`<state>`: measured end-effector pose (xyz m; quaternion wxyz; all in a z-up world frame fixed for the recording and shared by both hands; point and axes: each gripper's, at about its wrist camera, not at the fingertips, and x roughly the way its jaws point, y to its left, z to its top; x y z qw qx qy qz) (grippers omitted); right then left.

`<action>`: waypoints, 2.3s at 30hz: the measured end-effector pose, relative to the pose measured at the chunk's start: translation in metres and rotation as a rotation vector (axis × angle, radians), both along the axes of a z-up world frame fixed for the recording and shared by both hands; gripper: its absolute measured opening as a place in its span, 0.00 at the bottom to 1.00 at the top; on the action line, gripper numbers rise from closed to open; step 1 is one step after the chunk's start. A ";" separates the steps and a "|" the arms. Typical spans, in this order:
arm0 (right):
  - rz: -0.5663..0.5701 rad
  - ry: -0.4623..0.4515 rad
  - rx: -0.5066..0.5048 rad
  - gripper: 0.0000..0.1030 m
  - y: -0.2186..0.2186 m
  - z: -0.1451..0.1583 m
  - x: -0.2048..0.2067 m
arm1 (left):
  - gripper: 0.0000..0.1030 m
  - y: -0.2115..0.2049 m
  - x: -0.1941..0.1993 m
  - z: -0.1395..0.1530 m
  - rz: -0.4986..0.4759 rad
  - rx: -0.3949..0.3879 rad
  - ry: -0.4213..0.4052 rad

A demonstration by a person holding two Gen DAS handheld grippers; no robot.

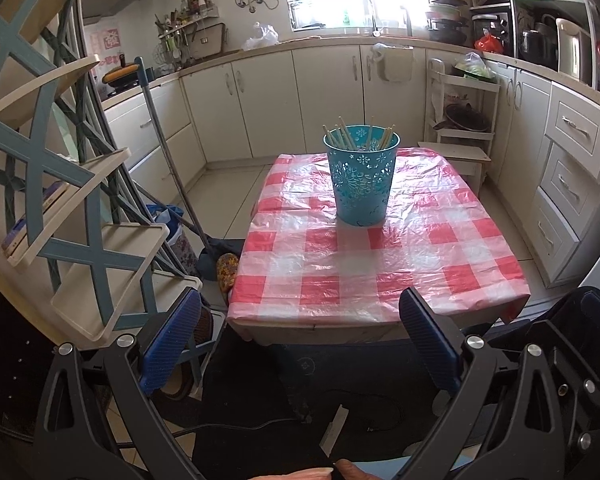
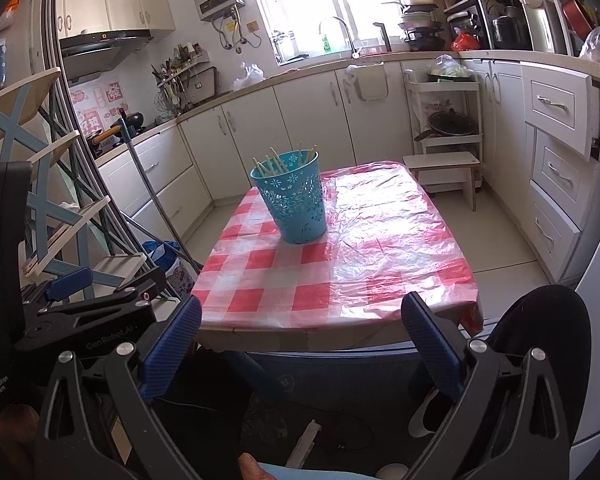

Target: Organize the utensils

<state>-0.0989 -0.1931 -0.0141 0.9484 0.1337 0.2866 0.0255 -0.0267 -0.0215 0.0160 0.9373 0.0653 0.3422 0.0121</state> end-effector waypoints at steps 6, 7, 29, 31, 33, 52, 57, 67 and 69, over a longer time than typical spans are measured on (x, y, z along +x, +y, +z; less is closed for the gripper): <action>0.002 -0.006 -0.002 0.93 0.000 0.001 0.000 | 0.93 -0.001 -0.002 0.004 -0.005 -0.004 -0.011; 0.003 -0.008 -0.003 0.93 0.001 0.001 0.000 | 0.93 -0.002 -0.003 0.005 -0.005 -0.006 -0.012; 0.012 0.011 0.008 0.93 -0.001 -0.002 0.013 | 0.93 -0.001 0.011 0.008 -0.009 -0.019 -0.010; 0.013 0.019 0.009 0.93 -0.001 -0.004 0.015 | 0.93 -0.002 0.012 0.007 -0.010 -0.019 -0.008; 0.015 0.026 0.010 0.93 -0.002 -0.005 0.017 | 0.93 -0.001 0.013 0.006 -0.009 -0.020 -0.007; 0.023 0.038 0.010 0.93 -0.002 -0.009 0.017 | 0.93 0.000 0.012 0.006 -0.011 -0.022 -0.009; 0.025 0.043 0.011 0.93 -0.002 -0.010 0.017 | 0.93 0.000 0.012 0.006 -0.012 -0.023 -0.009; 0.028 0.051 0.011 0.93 -0.004 -0.013 0.018 | 0.93 0.000 0.011 0.006 -0.012 -0.025 -0.009; 0.028 0.052 0.011 0.93 -0.004 -0.013 0.018 | 0.93 -0.001 0.011 0.006 -0.014 -0.031 -0.006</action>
